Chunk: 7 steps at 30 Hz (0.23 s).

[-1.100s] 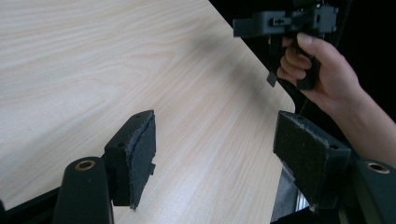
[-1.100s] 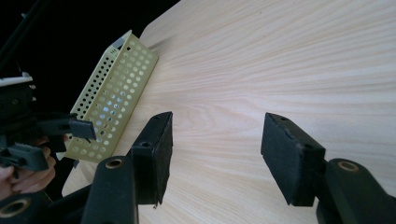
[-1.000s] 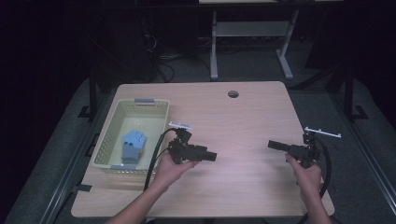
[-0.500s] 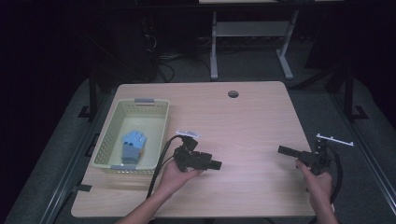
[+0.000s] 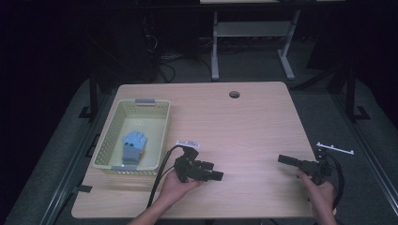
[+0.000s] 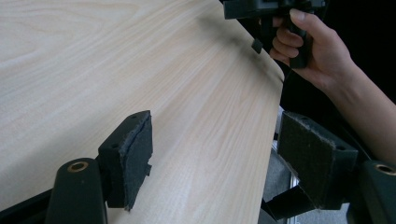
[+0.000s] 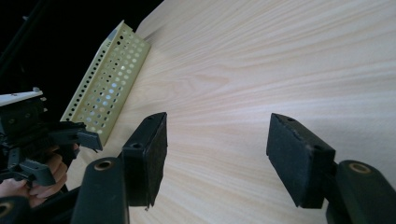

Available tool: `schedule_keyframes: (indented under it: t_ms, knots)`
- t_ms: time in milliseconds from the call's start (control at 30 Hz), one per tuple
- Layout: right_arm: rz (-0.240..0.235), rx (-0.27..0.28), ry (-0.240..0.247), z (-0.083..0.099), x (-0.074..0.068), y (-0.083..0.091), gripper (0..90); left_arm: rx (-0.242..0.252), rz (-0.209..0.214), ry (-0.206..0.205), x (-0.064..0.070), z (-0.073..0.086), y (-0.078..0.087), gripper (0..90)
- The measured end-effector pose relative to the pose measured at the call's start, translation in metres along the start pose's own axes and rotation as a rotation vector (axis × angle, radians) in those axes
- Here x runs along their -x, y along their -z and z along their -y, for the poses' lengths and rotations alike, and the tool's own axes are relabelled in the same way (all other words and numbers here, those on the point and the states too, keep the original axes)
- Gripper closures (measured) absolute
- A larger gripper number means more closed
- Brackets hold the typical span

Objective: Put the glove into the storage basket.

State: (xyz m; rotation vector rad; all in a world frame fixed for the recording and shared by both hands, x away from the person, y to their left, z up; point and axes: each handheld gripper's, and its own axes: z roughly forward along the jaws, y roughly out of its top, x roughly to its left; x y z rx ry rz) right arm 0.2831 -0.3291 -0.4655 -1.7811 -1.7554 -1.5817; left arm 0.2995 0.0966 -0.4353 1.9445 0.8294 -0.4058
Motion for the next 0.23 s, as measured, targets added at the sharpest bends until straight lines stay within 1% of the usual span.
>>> schedule_keyframes:
  t_ms: [33,67,133,200,233]
  knots:
    - [0.000,-0.001,0.002,0.002,-0.001,0.000,37.0,0.000,0.002,-0.007,0.001,0.003,0.001,26.4]
    - [0.002,-0.001,0.011,0.004,-0.001,0.000,36.6,0.004,0.009,-0.002,0.002,0.005,0.001,26.4]
    - [-0.006,-0.009,0.013,0.007,-0.002,0.000,34.6,0.010,0.021,-0.006,0.002,0.010,0.003,26.4]
    - [-0.012,-0.011,0.028,0.010,-0.004,0.000,34.3,0.013,0.019,-0.017,0.002,0.014,0.005,26.4]
    - [-0.014,-0.019,0.035,0.011,-0.005,-0.001,34.1,0.024,0.024,-0.011,0.001,0.017,0.006,26.4]
